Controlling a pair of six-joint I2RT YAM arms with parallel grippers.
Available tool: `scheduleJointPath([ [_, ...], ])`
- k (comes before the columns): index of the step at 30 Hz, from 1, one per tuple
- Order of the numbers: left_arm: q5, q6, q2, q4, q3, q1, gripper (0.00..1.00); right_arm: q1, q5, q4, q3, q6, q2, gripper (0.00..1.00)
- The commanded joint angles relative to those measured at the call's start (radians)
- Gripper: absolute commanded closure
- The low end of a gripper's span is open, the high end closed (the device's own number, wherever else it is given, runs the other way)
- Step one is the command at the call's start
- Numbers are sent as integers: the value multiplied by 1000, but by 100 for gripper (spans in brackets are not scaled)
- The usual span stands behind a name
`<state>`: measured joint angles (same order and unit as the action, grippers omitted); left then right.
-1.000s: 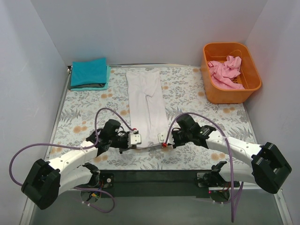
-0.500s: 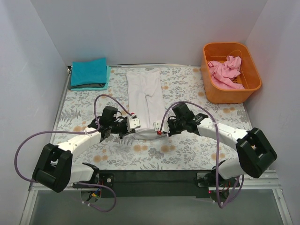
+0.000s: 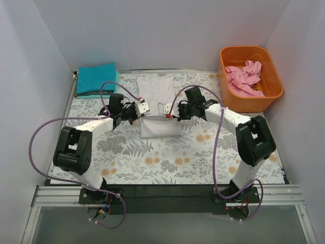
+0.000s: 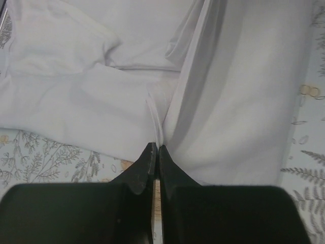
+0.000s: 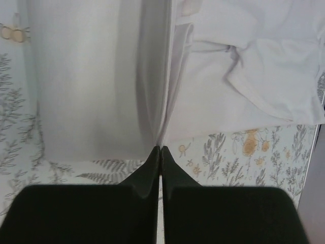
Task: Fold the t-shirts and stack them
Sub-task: Fold the tshirt
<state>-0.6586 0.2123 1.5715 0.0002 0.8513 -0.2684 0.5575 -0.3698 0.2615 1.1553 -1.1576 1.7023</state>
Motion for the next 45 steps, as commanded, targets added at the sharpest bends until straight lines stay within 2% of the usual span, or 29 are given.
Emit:
scheduleJointPath([
  [1,-4,-7,85,84,101,41,100,-40,-34,-11,130,-30,91,99],
  [12,10,-21,350,170,281,83,100,-74,-17,-13,431,15,397,99],
  [13,26,-19,363,173,288,83,95,-76,-5,-15,449,21,408,99],
  [14,36,-30,383,190,304,83,81,-76,20,-15,455,24,416,87],
  [16,56,-71,397,185,325,83,71,-77,45,-15,463,56,424,71],
  [17,77,-91,401,184,344,83,64,-79,60,-15,468,67,419,58],
  [18,85,-125,394,178,351,84,57,-82,68,-15,468,91,399,53],
  [19,93,-135,384,169,357,87,53,-85,74,-16,468,104,386,47],
  [22,116,-247,322,167,356,98,46,-99,81,-16,477,188,329,47],
  [27,90,-459,200,95,338,100,46,-102,16,47,454,327,240,51],
  [30,-1,-620,151,32,319,100,51,-105,-63,116,449,420,238,62],
  [32,-50,-729,150,17,301,100,60,-107,-133,154,446,482,249,71],
  [34,-91,-795,169,18,295,98,66,-107,-171,165,463,528,284,76],
  [35,-99,-836,211,20,305,98,73,-105,-201,176,475,545,301,79],
  [37,-114,-924,252,27,321,98,77,-111,-227,179,513,596,365,82],
  [40,-130,-1011,335,87,350,98,80,-131,-291,191,628,657,468,85],
  [45,-151,-1158,476,205,428,115,81,-175,-449,186,852,818,618,84],
])
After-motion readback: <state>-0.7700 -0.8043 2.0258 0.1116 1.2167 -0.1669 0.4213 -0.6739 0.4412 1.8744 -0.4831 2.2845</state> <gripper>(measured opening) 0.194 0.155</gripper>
